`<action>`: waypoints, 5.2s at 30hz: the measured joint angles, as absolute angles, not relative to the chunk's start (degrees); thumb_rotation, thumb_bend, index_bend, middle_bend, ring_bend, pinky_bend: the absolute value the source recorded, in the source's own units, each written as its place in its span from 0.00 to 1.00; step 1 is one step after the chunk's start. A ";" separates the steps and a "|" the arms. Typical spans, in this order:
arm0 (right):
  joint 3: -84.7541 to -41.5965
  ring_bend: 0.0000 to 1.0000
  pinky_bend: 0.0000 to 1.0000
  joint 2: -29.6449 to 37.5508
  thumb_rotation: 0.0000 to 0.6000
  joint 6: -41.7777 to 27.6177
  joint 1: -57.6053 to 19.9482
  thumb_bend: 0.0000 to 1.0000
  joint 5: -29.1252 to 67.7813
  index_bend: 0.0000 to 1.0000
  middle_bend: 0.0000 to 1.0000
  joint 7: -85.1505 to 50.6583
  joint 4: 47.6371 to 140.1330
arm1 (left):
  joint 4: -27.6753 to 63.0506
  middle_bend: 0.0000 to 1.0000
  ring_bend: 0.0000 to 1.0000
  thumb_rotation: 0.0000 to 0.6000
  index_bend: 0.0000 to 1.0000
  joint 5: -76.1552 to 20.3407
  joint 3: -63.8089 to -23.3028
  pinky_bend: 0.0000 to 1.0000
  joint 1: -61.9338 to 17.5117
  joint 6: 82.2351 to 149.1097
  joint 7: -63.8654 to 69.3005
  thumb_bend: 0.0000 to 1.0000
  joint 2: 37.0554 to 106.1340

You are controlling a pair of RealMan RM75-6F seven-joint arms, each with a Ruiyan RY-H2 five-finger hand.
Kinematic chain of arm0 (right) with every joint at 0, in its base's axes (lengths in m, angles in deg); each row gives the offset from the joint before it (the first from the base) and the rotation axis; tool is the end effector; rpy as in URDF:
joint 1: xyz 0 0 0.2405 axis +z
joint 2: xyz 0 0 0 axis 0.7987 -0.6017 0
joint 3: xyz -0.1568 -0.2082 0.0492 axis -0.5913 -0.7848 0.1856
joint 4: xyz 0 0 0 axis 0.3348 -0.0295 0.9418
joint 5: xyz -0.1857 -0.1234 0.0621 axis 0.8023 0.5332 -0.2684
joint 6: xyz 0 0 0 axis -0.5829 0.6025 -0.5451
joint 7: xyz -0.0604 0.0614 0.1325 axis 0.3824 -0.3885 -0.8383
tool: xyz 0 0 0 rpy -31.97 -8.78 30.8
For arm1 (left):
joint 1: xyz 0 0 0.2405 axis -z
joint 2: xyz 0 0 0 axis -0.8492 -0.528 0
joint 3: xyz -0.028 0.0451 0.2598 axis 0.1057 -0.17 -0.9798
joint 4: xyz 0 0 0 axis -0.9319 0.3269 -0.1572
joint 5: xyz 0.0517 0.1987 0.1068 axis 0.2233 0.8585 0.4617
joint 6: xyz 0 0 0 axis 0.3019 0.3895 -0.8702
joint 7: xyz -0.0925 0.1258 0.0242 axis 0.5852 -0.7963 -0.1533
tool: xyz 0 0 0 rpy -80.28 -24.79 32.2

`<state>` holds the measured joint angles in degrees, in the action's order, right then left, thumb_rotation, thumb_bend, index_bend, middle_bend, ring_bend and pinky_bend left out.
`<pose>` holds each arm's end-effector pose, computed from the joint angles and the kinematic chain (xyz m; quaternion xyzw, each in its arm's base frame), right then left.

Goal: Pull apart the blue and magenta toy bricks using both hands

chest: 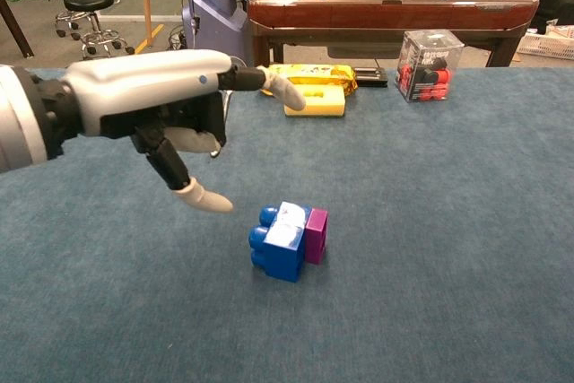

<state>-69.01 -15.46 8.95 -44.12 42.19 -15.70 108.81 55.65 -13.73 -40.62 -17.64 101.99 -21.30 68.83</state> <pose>-0.3287 -0.2282 0.1432 0.6252 -0.3679 0.3741 0.5778 -0.0547 0.2808 -0.0183 -0.8067 -0.3197 -0.4264 0.2554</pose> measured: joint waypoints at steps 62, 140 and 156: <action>-70.23 0.40 0.55 -13.13 1.00 7.29 -43.65 0.08 41.97 0.41 0.45 -17.84 105.90 | 37.68 1.00 1.00 1.00 0.24 -31.87 -45.34 1.00 -3.35 103.03 -37.89 0.00 86.59; -68.09 0.55 0.71 -11.63 1.00 6.97 -38.85 0.08 46.19 0.42 0.57 -21.83 106.10 | 46.12 1.00 1.00 1.00 0.63 -45.03 -42.89 1.00 -3.27 110.51 -38.68 0.00 81.29; -65.02 0.88 0.97 -10.41 1.00 4.01 -32.02 0.04 47.50 0.42 0.89 -26.07 113.25 | 53.53 1.00 1.00 1.00 0.63 -51.95 -38.24 1.00 -3.69 113.38 -32.47 0.00 74.03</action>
<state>-65.02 -10.41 4.01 -32.02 47.50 -26.07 113.25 53.53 -51.95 -38.24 -3.69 113.38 -32.47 74.03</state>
